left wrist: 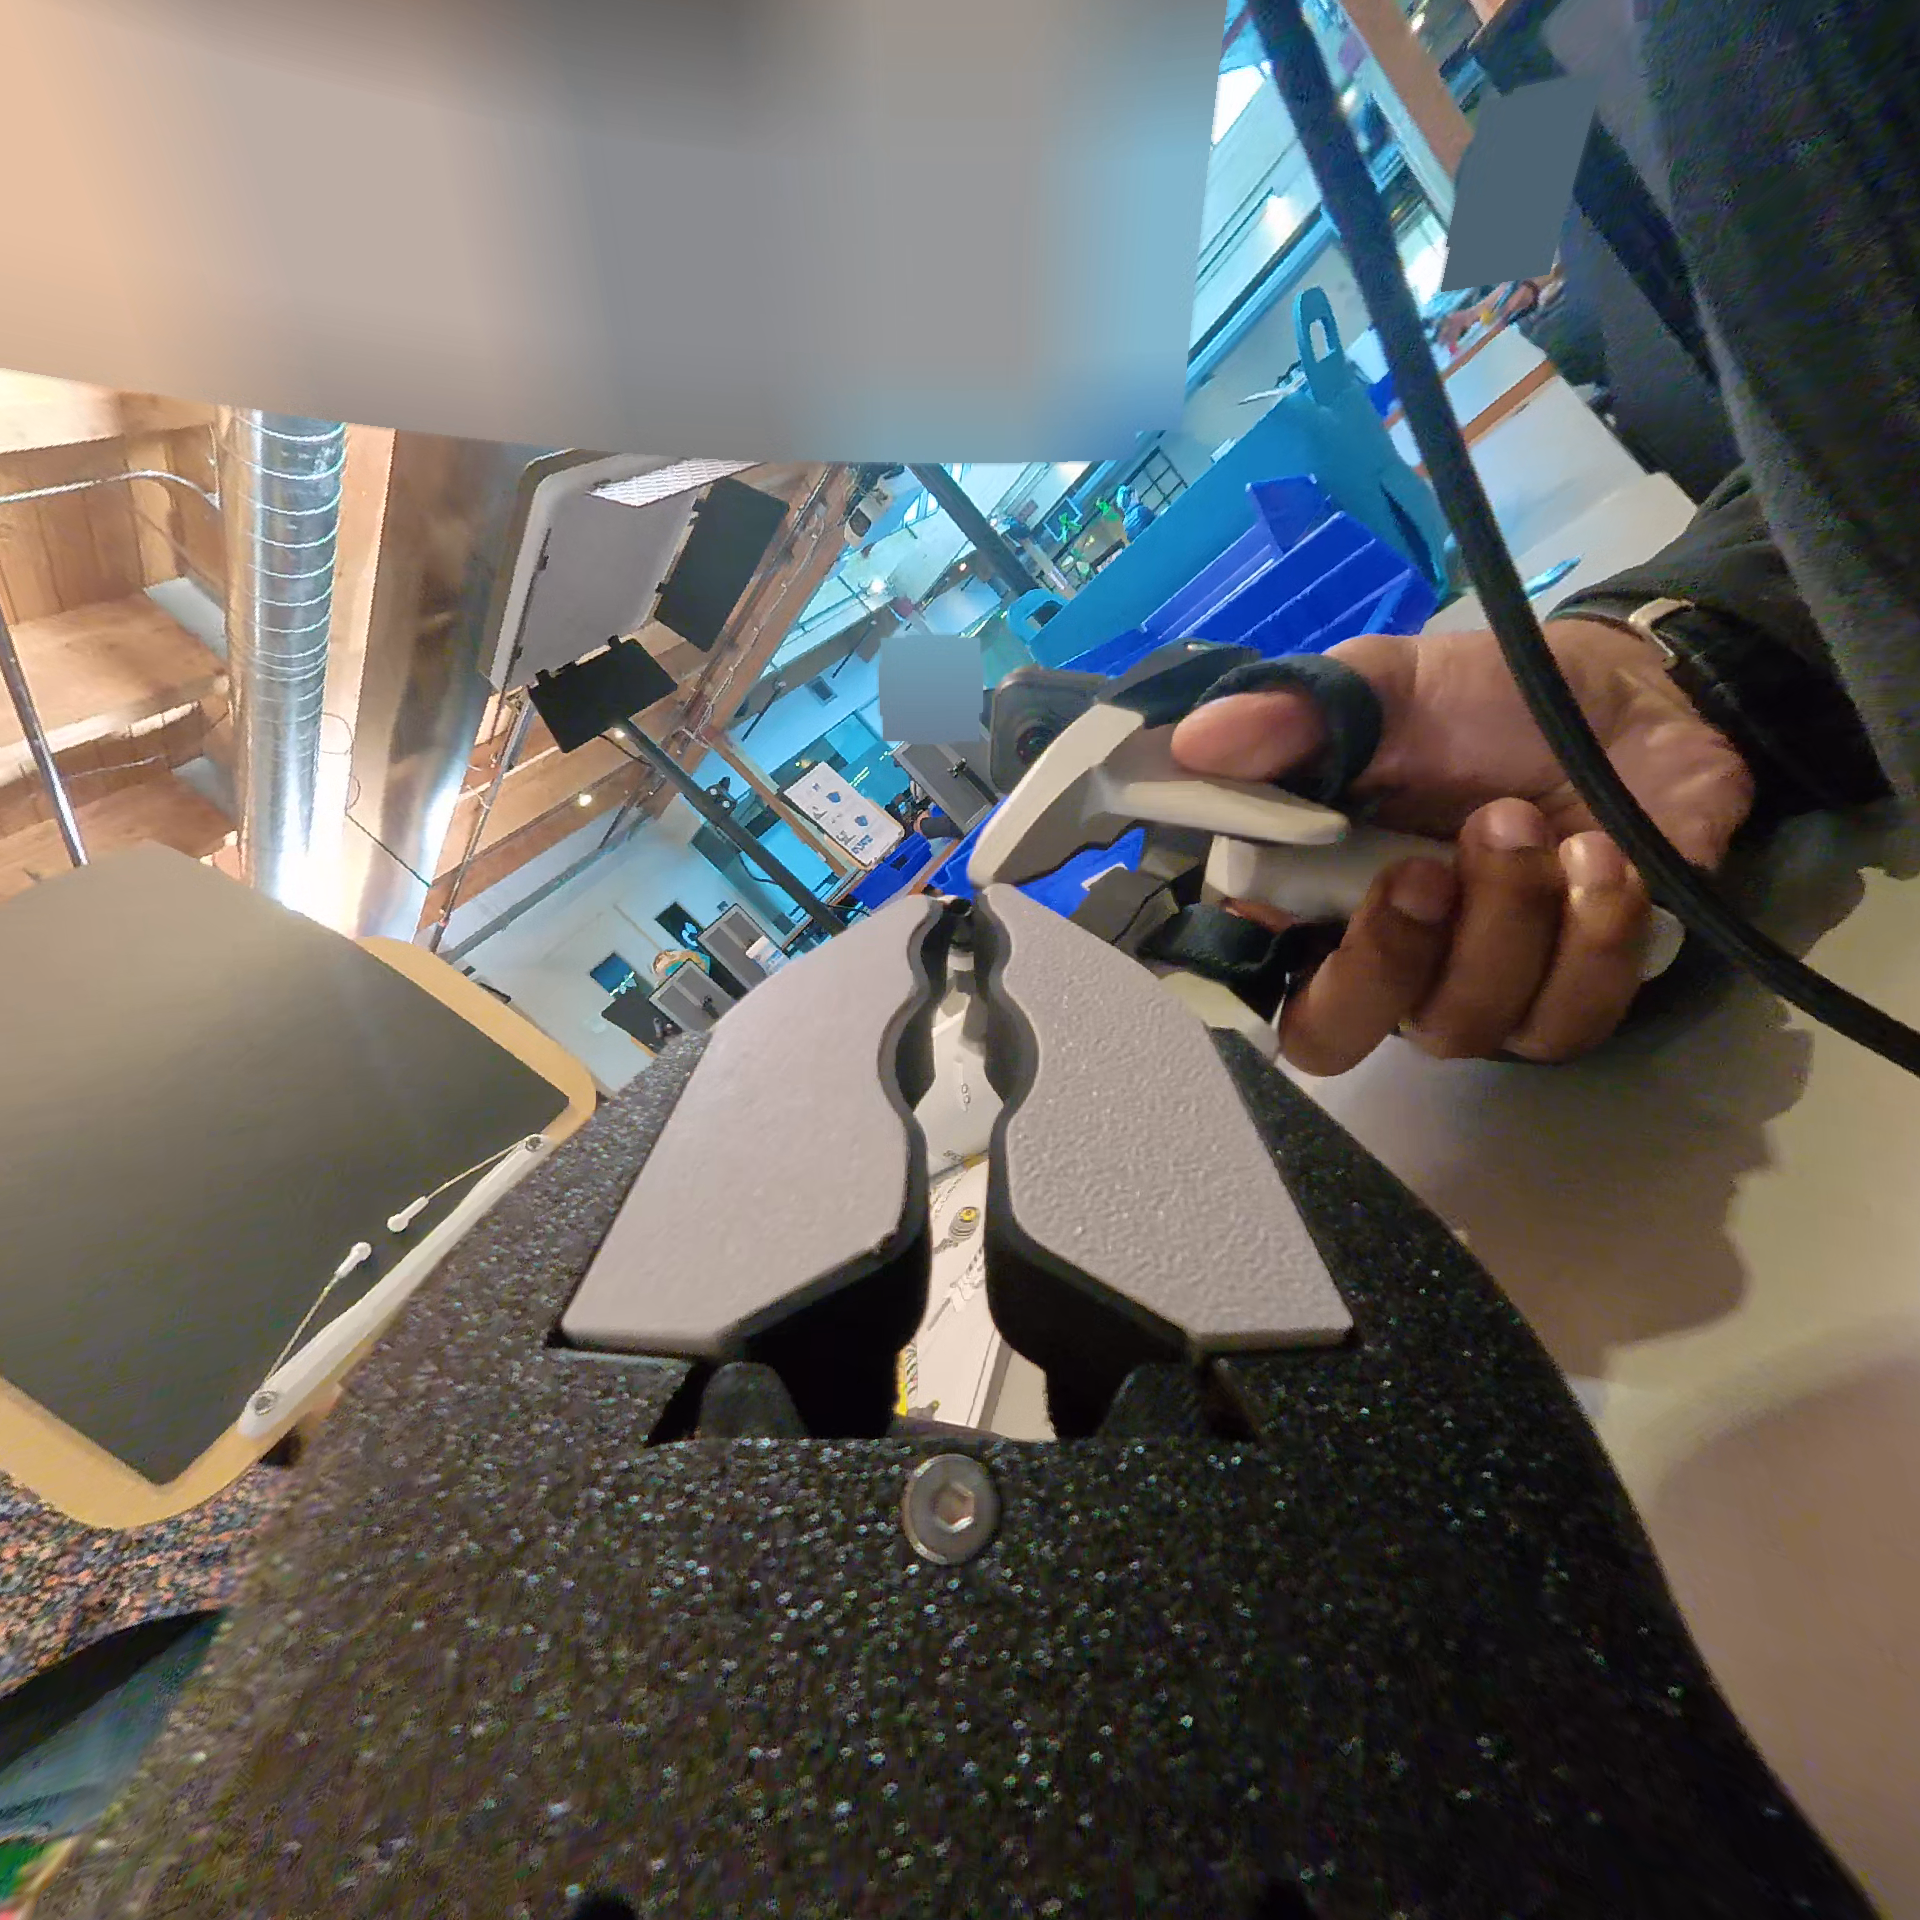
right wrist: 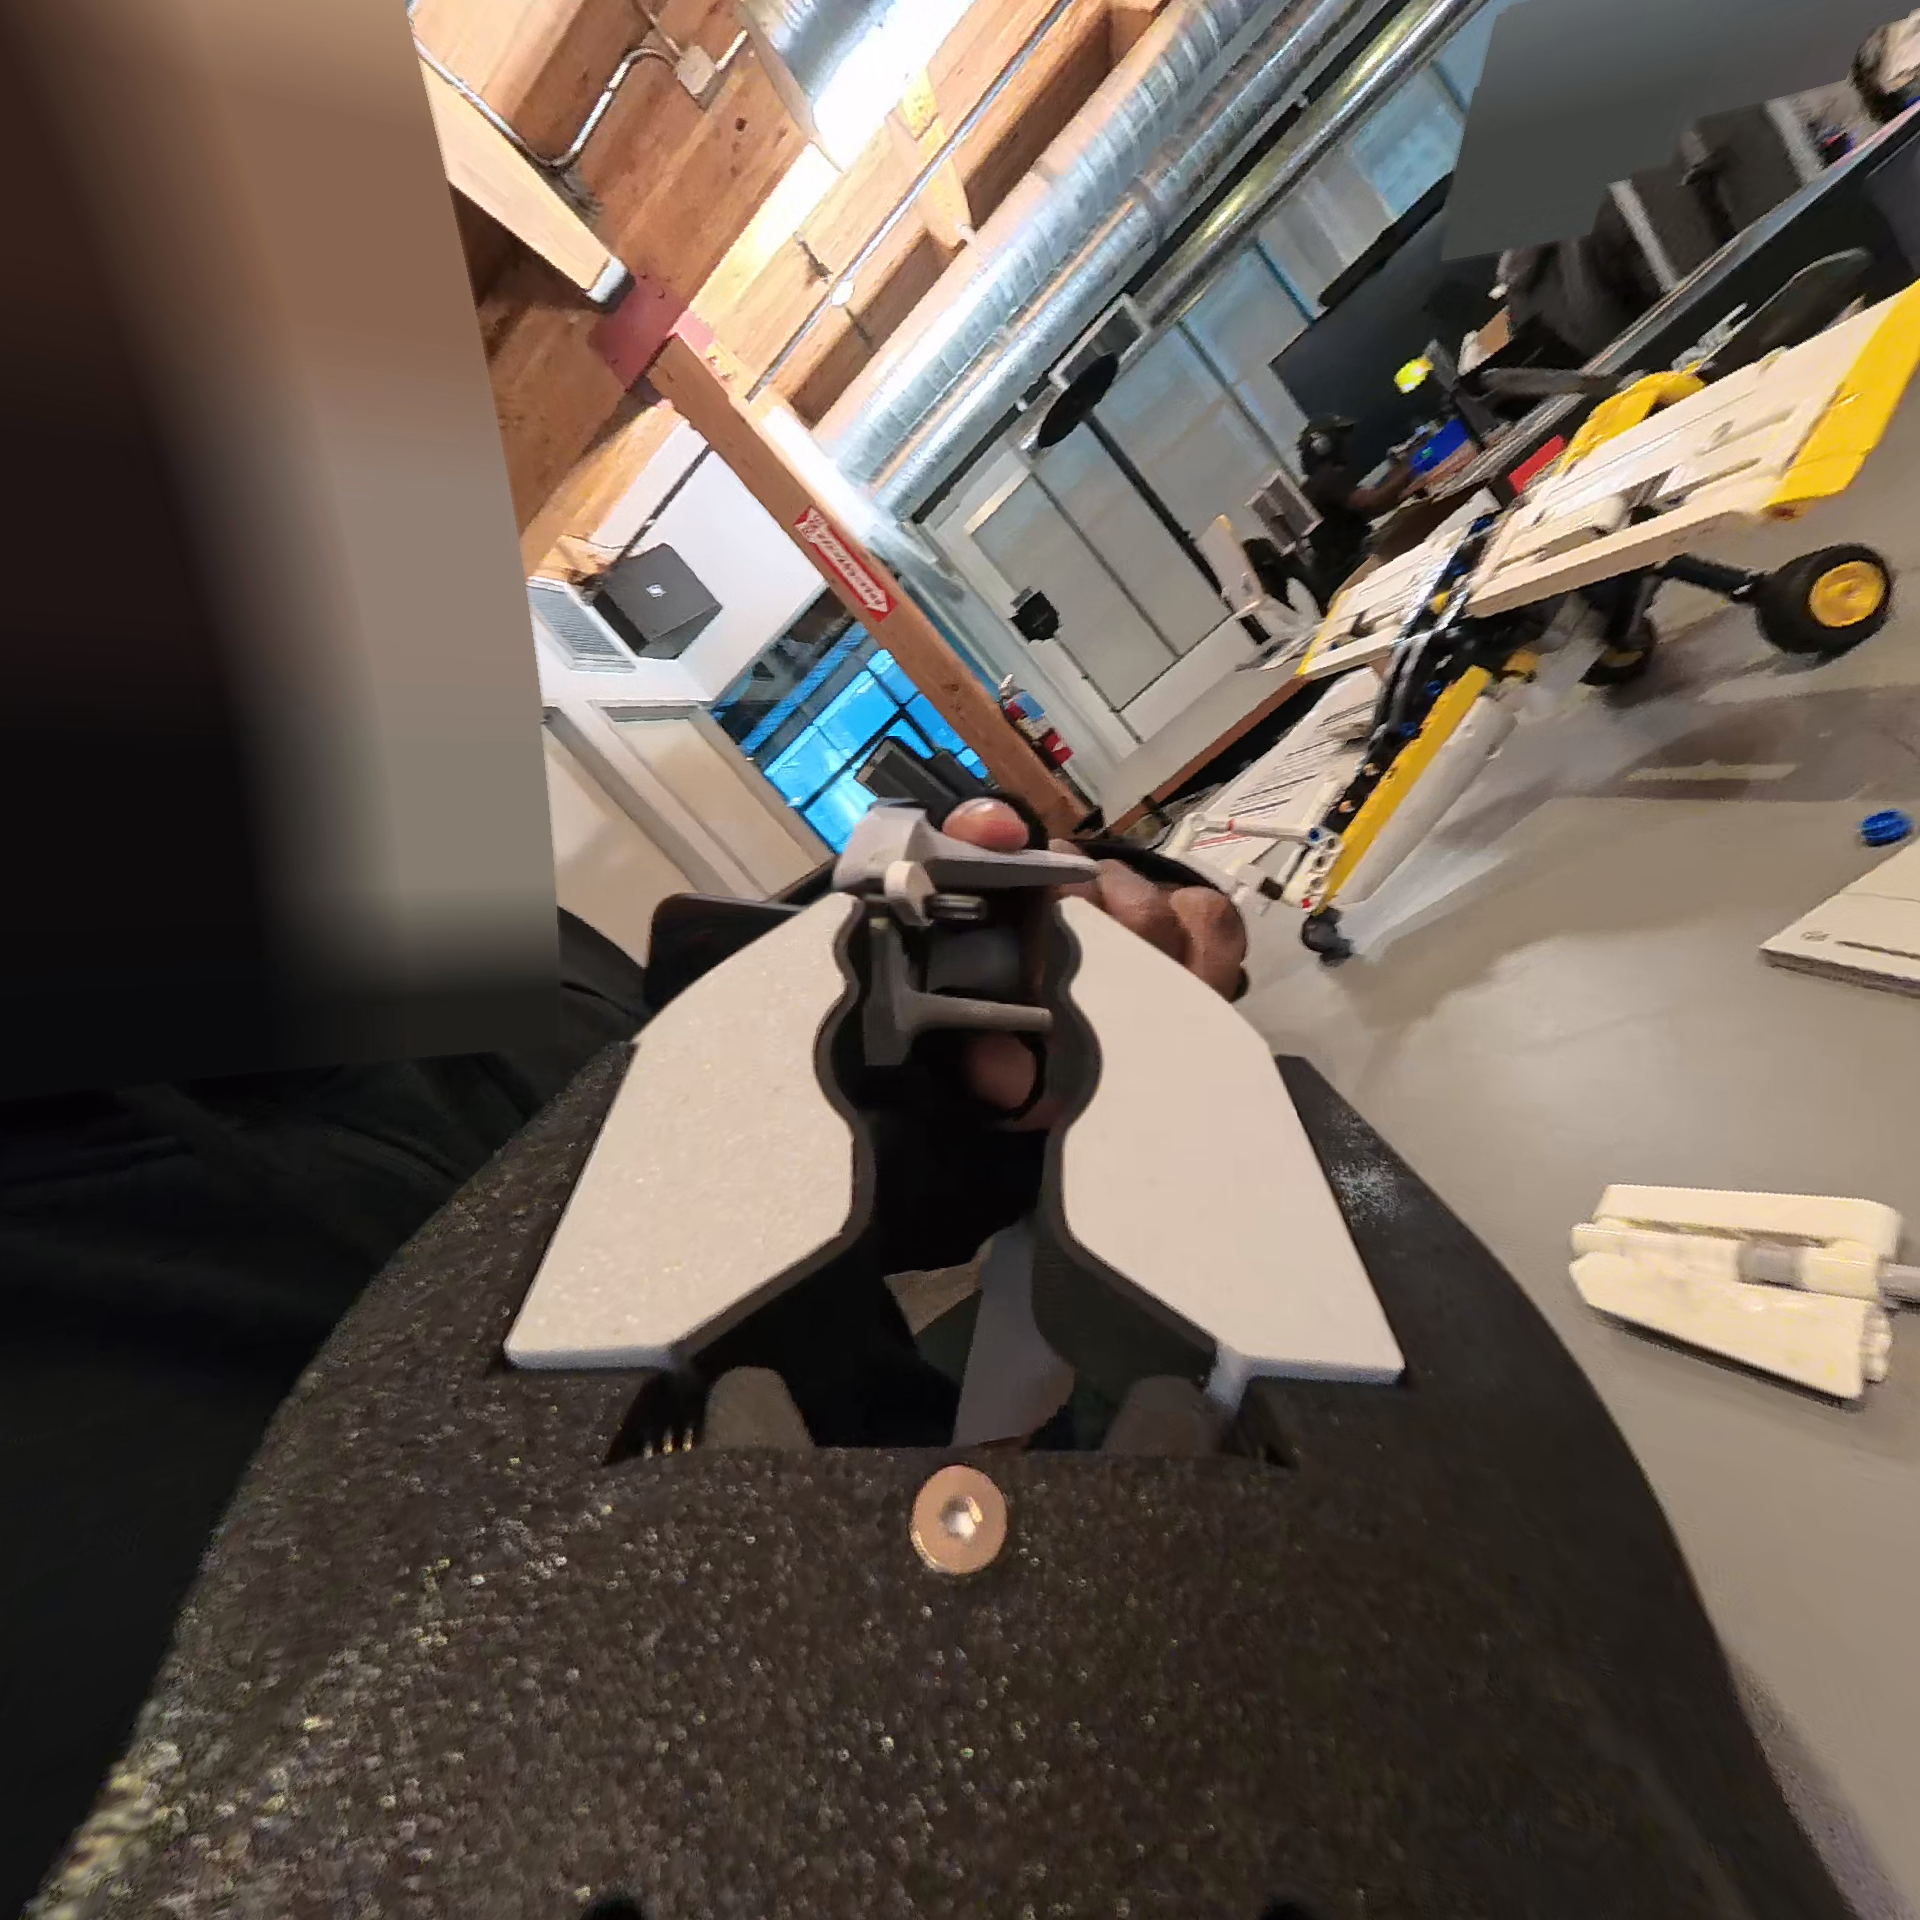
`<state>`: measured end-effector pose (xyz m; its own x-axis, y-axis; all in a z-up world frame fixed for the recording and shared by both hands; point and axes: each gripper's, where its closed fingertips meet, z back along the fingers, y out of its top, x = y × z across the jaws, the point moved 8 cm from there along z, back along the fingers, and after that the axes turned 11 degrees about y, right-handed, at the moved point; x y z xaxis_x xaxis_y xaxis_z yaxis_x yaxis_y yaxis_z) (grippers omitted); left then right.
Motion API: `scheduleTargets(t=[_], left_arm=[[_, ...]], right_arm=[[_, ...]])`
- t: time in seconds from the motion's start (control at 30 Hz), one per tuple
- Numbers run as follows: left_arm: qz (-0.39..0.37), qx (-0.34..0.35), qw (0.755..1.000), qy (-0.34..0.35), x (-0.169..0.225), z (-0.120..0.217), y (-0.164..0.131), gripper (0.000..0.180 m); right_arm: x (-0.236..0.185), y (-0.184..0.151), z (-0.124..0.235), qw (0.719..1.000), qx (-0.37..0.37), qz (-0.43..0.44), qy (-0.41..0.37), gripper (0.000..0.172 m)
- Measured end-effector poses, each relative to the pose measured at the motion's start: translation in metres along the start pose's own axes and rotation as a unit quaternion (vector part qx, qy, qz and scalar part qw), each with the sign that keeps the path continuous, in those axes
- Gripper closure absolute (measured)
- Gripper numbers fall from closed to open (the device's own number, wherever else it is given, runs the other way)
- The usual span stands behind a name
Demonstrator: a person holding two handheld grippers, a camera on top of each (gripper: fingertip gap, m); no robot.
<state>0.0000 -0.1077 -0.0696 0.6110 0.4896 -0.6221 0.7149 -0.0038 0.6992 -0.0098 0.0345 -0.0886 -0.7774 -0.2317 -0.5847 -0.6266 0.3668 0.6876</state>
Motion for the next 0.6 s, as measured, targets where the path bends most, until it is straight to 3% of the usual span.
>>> scheduleTargets(t=[0.6], left_arm=[[-0.024, 0.007, 0.999, -0.03, 0.0059, 0.0004, -0.0001, 0.176]], right_arm=[[0.0009, -0.0023, -0.0002, 0.999, 0.006, -0.044, 0.026, 0.154]])
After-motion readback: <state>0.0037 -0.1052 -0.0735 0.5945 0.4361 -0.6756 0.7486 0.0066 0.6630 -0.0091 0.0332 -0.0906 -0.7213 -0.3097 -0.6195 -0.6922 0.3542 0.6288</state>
